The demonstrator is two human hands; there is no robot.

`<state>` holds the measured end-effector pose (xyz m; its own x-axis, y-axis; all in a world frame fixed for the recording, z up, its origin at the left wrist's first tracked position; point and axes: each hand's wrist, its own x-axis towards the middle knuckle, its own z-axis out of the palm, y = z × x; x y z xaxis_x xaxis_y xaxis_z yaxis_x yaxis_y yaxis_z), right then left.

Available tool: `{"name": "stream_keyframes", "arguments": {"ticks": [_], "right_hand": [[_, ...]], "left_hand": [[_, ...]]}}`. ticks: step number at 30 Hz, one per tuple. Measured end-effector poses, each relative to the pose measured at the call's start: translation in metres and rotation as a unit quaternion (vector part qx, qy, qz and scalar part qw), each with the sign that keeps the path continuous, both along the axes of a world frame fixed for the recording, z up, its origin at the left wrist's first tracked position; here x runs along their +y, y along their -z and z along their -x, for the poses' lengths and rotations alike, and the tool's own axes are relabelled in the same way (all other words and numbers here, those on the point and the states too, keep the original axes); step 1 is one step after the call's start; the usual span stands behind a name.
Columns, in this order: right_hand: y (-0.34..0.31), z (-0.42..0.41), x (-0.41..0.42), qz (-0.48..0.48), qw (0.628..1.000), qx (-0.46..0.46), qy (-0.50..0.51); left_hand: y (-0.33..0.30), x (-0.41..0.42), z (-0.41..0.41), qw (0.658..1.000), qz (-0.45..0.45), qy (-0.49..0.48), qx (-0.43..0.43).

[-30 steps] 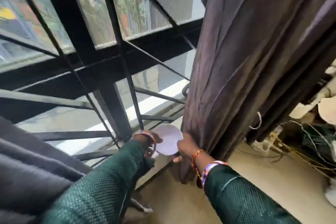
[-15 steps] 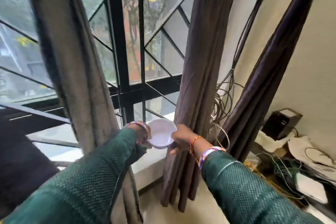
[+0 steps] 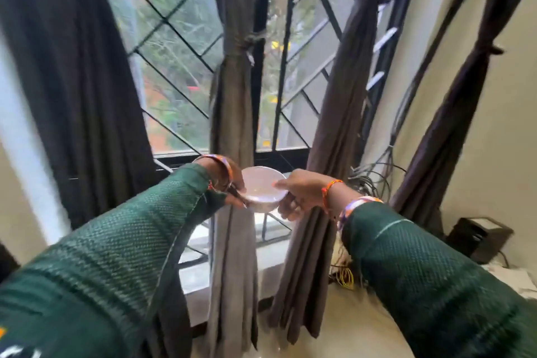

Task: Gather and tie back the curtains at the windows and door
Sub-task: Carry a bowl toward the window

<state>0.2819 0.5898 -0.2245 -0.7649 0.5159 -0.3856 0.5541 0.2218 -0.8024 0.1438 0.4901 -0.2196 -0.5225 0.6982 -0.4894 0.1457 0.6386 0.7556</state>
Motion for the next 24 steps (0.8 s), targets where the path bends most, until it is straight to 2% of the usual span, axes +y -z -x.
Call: {"name": "stream_keyframes", "arguments": {"ticks": [4,7,12,16,20,24], "right_hand": [[-0.010,0.039,-0.047,0.018,0.998,0.000,-0.068],[-0.013,0.077,-0.088,-0.009,0.992,0.006,-0.125],[-0.005,0.148,-0.176,-0.003,0.971,-0.001,-0.241],[0.015,0.204,-0.266,-0.001,0.953,0.016,-0.301],[0.043,0.253,-0.365,0.000,0.931,0.029,-0.363],[0.083,0.299,-0.474,0.007,0.915,-0.006,-0.404]], "left_hand": [[-0.006,-0.071,0.030,0.995,-0.029,-0.096,-0.025],[-0.007,-0.127,0.049,0.987,-0.037,-0.153,-0.031],[0.002,-0.241,0.078,0.958,-0.078,-0.275,-0.022],[0.015,-0.340,0.087,0.927,-0.121,-0.355,0.025],[0.045,-0.438,0.106,0.896,-0.080,-0.422,0.114],[0.084,-0.543,0.131,0.841,0.083,-0.485,0.225]]}}
